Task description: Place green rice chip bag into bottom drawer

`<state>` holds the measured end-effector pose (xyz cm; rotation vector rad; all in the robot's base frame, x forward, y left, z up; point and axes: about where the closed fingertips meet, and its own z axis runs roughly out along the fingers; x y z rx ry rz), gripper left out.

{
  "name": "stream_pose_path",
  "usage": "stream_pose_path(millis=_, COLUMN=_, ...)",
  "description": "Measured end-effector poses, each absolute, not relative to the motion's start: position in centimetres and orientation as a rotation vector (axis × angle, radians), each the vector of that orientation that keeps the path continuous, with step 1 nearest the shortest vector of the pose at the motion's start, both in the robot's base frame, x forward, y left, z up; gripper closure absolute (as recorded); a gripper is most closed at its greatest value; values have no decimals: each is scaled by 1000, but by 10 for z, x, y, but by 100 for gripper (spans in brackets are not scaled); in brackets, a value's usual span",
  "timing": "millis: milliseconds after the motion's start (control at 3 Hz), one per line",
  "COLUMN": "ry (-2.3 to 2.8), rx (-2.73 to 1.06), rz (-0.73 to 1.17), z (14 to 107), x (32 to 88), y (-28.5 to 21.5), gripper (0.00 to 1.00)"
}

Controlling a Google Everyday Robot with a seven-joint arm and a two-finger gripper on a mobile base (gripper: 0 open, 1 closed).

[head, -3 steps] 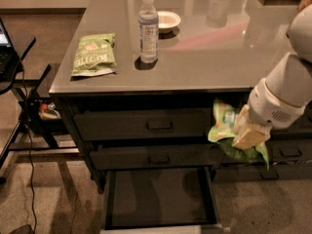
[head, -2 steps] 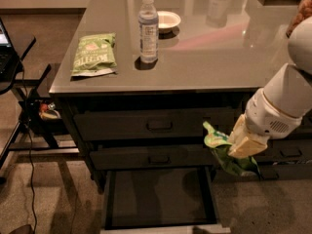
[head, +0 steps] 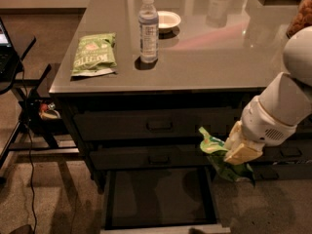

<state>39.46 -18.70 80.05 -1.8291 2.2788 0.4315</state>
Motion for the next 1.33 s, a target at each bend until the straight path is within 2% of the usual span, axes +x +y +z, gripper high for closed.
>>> stream_pose_path(millis=1000, ry=2319, rx=-1763, rz=838, z=645, x=382, y=-144, gripper=100)
stream_pose_path(millis=1333, ry=2319, rx=-1763, rz=838, z=645, x=382, y=-144, gripper=100)
